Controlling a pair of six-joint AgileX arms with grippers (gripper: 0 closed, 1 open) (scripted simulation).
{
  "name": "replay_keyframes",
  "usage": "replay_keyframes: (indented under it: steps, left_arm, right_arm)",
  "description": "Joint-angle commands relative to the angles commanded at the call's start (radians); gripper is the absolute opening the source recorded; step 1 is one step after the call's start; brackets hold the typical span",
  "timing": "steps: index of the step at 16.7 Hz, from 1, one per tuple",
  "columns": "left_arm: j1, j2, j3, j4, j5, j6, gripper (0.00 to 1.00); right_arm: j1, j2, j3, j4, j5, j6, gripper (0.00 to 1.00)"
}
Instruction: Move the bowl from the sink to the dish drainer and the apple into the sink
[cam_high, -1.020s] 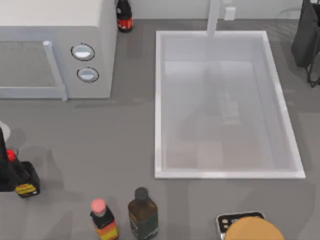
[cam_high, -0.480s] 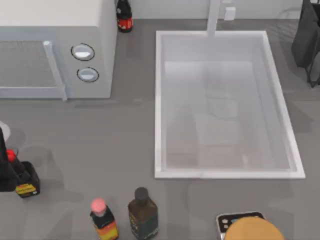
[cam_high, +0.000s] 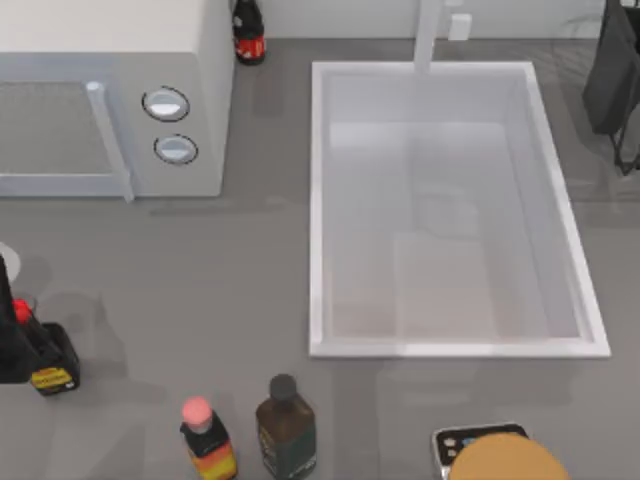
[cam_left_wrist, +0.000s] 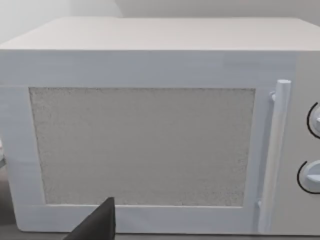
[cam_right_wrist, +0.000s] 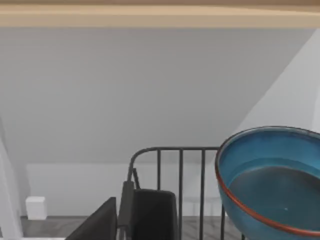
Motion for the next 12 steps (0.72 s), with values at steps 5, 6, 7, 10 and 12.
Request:
replay_keyframes:
  steps: [5,6,7,10,12]
  left_arm:
    - [0.0,0.0,0.0,0.0,0.0,0.0,1.0]
    - [0.0,0.0,0.0,0.0,0.0,0.0,1.0]
    - [0.0,0.0,0.0,0.0,0.0,0.0,1.0]
    - [0.0,0.0,0.0,0.0,0.0,0.0,1.0]
    - [0.0,0.0,0.0,0.0,0.0,0.0,1.0]
  right_arm:
    - [0.077,-0.44,-0.23,-0.192,0.064,0.002,1.0]
    - [0.092,-0.522,-0.275,-0.23,0.076,0.002,1.0]
    - [0.106,-0.599,-0.319,-0.268,0.088,0.001,1.0]
    - [0.142,-0.825,-0.435,-0.365,0.121,-0.001,1.0]
    - [0.161,-0.933,-0.495,-0.416,0.137,-0.002,1.0]
